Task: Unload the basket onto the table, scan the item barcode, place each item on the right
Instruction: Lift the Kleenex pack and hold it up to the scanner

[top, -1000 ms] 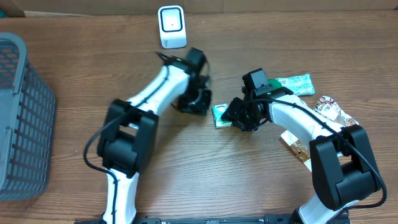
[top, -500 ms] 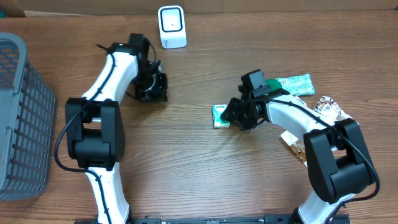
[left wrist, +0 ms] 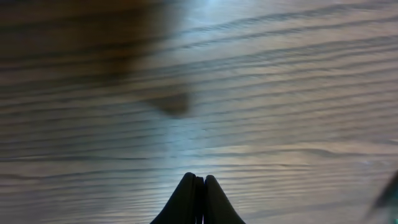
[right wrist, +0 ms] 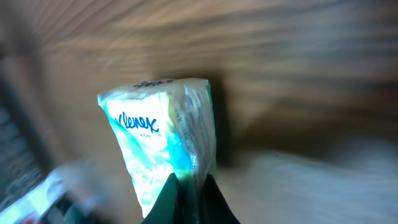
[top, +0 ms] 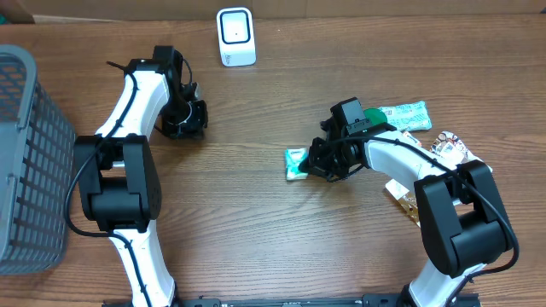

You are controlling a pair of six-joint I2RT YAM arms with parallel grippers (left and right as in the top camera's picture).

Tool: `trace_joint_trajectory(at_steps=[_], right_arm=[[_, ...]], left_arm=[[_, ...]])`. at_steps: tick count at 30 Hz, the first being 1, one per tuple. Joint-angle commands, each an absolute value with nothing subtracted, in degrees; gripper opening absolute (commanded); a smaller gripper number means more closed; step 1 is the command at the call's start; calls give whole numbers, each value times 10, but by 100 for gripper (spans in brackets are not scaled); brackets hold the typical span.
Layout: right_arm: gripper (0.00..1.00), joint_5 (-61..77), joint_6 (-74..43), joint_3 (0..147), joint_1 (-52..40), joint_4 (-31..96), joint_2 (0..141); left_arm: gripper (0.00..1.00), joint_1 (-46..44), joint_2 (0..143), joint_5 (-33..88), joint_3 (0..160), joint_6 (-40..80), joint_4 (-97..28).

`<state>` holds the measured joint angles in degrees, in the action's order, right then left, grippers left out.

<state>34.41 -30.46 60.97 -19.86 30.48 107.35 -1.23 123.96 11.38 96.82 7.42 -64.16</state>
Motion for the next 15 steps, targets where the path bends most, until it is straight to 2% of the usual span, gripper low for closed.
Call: trace_joint_trajectory(at_steps=[1,8,11,15], right_arm=[[4,539,-242,662,-189,300,1056],[4,818,-268,735,-159,212,1023],[4,867,-332,750,-154,149,1014],[4,899,-505,753,-154,-14,1000]], left_arm=[[4,-4,1217,66,981,64,-643],[4,4,1217,66,980,64,-645],[9,4,1217,64,980,64,-647],[19,4,1217,58,980,64,-647]])
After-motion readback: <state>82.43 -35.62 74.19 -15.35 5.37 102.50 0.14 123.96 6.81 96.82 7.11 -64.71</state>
